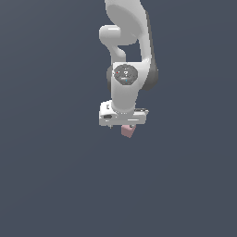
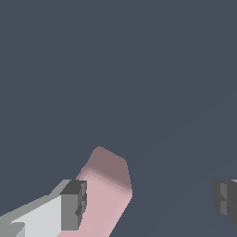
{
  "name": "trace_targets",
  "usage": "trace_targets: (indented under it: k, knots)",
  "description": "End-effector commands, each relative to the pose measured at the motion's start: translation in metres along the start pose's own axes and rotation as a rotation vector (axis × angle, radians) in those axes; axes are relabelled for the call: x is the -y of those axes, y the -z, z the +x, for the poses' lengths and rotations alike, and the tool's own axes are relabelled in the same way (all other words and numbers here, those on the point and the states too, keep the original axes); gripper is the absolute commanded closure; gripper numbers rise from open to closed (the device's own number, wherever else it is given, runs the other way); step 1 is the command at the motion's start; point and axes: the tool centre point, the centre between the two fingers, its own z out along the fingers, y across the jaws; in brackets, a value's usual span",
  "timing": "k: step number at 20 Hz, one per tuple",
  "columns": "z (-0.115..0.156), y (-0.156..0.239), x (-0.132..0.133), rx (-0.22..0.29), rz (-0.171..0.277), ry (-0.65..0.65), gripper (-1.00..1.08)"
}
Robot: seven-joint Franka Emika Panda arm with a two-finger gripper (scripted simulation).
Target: Pick up the object and move it to a goal position.
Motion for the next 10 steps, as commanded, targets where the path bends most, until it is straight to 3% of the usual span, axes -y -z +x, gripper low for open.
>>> trace_targets:
  k: [1,10]
  knots:
    - [0.0000,0.0000,0.0000,0.000,0.000,0.000,-0.92]
    - [0.0002,0.0025,0.0057,0.012,0.018,-0.007,-0.92]
